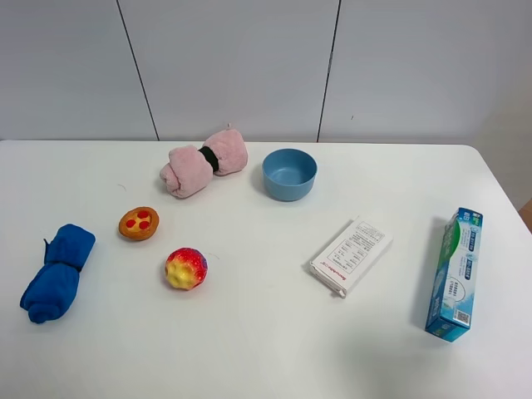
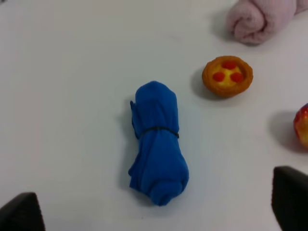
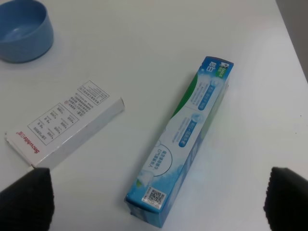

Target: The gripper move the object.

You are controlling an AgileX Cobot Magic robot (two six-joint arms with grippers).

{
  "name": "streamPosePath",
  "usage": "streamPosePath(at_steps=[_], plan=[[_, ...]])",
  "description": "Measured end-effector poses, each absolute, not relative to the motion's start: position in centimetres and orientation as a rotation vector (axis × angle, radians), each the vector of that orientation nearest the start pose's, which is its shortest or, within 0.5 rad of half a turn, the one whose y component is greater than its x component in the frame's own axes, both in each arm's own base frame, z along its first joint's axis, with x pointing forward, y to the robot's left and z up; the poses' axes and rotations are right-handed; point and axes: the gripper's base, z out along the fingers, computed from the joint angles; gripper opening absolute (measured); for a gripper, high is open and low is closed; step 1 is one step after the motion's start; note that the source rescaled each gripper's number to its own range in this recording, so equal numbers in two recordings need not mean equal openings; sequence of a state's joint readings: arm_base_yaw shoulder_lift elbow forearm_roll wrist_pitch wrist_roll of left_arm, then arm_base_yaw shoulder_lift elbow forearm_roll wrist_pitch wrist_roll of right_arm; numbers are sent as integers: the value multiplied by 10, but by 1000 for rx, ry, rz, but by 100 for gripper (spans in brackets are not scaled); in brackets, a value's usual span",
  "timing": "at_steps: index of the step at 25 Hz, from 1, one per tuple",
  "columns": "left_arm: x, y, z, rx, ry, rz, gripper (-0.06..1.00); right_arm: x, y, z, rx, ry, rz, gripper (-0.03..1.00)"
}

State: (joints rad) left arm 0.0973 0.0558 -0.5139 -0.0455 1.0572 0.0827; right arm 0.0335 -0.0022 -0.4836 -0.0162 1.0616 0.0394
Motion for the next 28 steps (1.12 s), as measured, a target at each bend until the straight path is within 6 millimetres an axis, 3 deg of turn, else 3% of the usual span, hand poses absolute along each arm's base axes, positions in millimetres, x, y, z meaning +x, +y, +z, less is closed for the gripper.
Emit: streamPosePath(at_steps=[5, 28], plan=[[-6, -4, 281, 13, 2026, 43, 93, -3, -1, 273, 7, 2059, 26, 100], [-7, -4, 281, 67, 2023, 6, 93, -3, -1, 273, 7, 2059, 26, 100]])
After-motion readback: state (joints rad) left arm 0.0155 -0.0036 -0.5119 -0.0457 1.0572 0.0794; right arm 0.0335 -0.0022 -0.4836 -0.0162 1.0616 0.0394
